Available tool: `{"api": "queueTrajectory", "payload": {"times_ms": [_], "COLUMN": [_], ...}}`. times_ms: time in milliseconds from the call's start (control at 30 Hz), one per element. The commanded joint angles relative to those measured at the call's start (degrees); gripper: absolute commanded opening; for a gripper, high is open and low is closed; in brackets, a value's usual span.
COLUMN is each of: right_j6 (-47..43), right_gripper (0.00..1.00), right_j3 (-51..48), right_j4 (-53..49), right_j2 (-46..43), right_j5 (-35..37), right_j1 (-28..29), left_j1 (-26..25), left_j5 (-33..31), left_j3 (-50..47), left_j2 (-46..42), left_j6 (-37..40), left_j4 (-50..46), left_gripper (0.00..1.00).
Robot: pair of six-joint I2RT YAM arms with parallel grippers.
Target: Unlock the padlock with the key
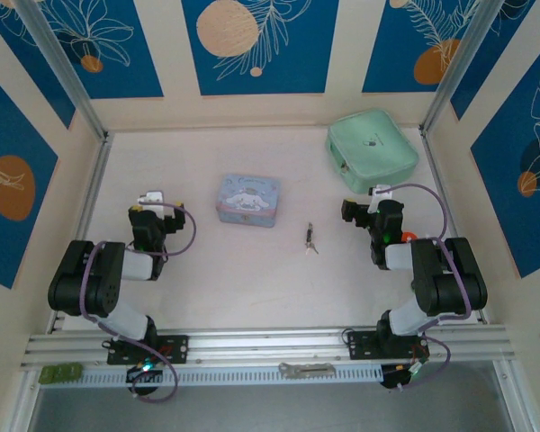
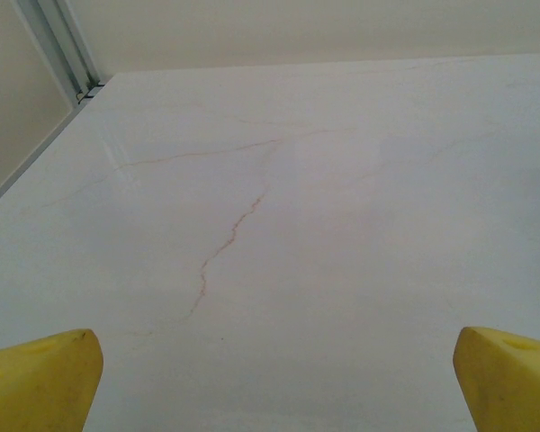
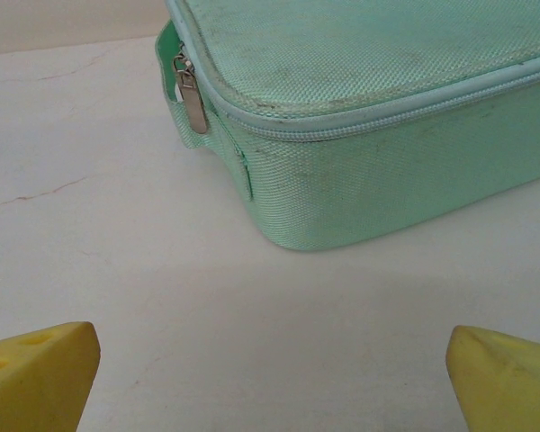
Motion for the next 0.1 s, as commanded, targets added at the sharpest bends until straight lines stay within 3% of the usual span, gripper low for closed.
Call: {"api": "queueTrajectory", "payload": {"times_ms": [0,67], "right_j6": [0.25,0.25], "right_gripper": [0.99,0.99], "right_j3": [0.57,0.57], "right_j4": [1.61,1.68], "right_j2": [-0.40,-0.34], "right_j5": [-0.62,-0.60], "right_j1": [-0.30,-0.24], "left_j1": [-0.38,-0.44], "left_j5": [0.38,0.39], "left_j3": [0.70,0.71], "left_j2": [0.07,0.07], "left_j6": [1.27,1.26], "left_j4": [-0.43,-0.45], "left_gripper": [0.99,0.99]}}
